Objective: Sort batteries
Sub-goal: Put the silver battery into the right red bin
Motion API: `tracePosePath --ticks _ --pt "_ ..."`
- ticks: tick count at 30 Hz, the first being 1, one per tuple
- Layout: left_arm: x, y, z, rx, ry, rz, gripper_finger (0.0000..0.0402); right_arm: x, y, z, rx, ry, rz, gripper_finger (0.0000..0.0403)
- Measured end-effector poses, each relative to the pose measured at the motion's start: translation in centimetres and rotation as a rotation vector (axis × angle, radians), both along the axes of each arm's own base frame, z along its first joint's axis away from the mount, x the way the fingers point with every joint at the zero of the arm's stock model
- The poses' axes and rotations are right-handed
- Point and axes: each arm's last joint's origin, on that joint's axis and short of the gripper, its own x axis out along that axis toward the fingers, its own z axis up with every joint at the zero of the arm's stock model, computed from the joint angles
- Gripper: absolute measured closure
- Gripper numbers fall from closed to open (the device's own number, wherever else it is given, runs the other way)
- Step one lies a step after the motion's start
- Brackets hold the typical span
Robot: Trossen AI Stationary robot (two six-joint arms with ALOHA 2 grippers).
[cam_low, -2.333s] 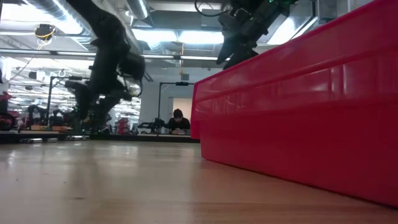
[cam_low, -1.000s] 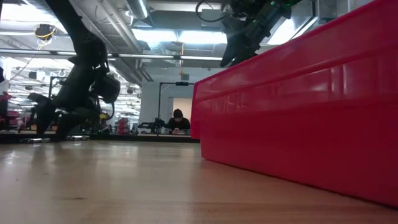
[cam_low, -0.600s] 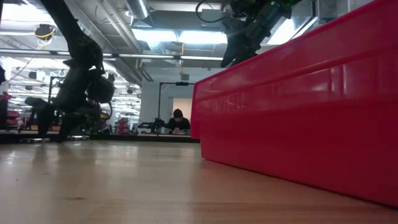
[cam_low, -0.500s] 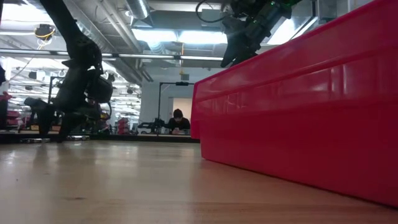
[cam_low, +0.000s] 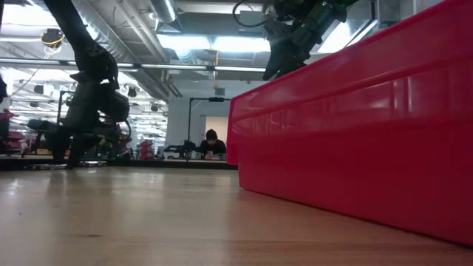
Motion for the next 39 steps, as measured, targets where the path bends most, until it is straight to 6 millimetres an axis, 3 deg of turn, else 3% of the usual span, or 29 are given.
tracePosePath --ticks 16,24,31,39 --pt "0.1 0.1 0.0 0.0 -0.034 -0.081 0.0386 -0.4 0.2 0.5 0.002 -0.016 0.008 0.0233" --pt "0.9 -0.2 0.3 0.017 -0.037 -0.168 0.039 -1.5 0.7 2.3 -0.013 -0.072 0.021 0.0233" --pt "1.9 -1.4 2.2 0.088 -0.086 -0.204 0.039 -2.5 1.1 2.9 -0.006 -0.054 0.02 0.0233" --pt "4.5 -4.0 5.6 0.189 -0.294 -0.265 0.039 -4.4 1.9 3.4 0.019 0.019 0.013 0.0233"
